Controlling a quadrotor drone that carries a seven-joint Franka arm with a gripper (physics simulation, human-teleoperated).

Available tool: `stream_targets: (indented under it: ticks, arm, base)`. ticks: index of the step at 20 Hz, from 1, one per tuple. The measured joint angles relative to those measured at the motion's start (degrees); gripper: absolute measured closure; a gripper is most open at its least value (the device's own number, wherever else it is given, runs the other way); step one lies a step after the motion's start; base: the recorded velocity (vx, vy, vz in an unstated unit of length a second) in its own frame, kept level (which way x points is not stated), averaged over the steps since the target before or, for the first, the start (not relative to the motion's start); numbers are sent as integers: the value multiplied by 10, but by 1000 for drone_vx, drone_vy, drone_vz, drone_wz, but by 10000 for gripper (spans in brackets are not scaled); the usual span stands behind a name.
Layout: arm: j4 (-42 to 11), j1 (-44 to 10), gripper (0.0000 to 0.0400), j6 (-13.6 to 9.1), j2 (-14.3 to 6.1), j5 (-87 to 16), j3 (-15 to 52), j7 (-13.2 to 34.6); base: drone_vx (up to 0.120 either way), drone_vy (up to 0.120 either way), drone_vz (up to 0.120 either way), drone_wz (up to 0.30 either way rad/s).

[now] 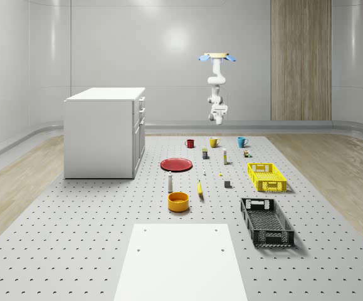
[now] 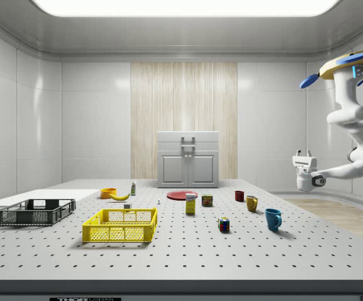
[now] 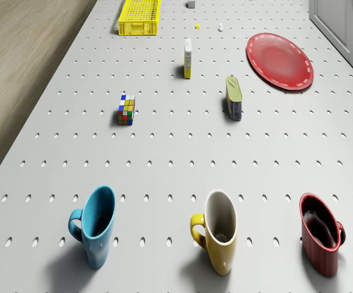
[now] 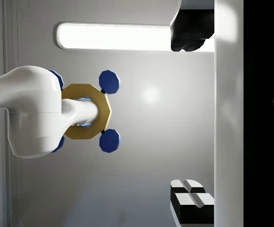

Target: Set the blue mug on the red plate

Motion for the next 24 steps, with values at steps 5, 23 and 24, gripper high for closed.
stream_targets:
  ticks: [5, 23, 24]
  arm:
    - [-2, -3, 0, 2, -2, -13, 9, 2]
    - [-116, -94, 0, 23, -31, -408, 279, 66]
    - [-146, -109, 0, 25, -38, -468, 315, 80]
  base:
    - [120, 120, 0, 0]
    - [100, 49, 0, 0]
    - [0, 120, 0, 0]
